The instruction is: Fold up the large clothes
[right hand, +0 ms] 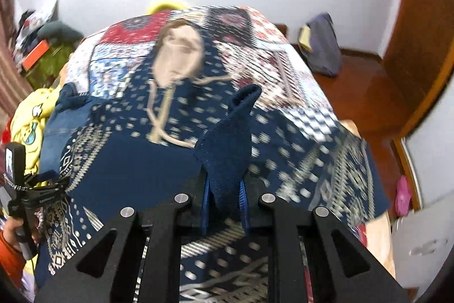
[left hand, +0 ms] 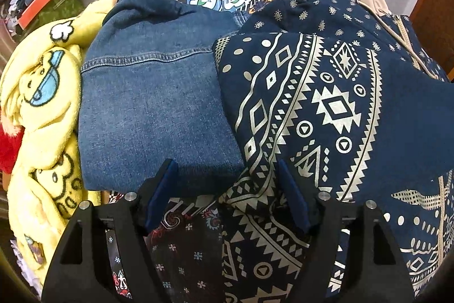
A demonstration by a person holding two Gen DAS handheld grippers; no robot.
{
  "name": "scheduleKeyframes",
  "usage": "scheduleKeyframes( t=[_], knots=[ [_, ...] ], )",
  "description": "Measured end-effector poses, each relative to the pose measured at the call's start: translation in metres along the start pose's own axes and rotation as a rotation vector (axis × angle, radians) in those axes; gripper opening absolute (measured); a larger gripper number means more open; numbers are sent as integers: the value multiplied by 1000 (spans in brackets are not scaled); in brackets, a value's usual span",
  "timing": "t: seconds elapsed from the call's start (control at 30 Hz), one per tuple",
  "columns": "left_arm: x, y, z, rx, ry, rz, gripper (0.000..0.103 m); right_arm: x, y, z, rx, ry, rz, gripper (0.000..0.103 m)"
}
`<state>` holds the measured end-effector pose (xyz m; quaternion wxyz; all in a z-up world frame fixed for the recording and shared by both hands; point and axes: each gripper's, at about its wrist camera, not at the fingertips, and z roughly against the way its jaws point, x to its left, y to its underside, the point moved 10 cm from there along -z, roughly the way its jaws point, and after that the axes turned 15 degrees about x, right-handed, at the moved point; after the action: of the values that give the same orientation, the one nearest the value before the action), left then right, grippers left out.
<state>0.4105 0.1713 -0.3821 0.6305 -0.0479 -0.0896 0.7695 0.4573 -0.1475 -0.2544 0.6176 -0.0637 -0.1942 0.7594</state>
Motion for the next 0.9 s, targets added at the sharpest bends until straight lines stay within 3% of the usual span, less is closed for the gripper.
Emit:
scheduleKeyframes(
  t=[0.2,0.4,0.6,0.73,0.9],
  knots=[
    [1,1,-1,6,-22,2,74,-22,29,-33,114,-24,-28,15],
    [4,3,3,37,-46,-2,76,-40,48,-38,156,-18,-73,21],
    [2,8,34,11,-103,-69,75,-73,56,-7,141,-4,-129,46],
    [-13,1,74,-68,-71,-100,76,-105,56,27,66,-21,-185,63],
    [-48,-16,110,-145,-8,-133,77,-145,54,49,12,-40,-279,71]
  ],
)
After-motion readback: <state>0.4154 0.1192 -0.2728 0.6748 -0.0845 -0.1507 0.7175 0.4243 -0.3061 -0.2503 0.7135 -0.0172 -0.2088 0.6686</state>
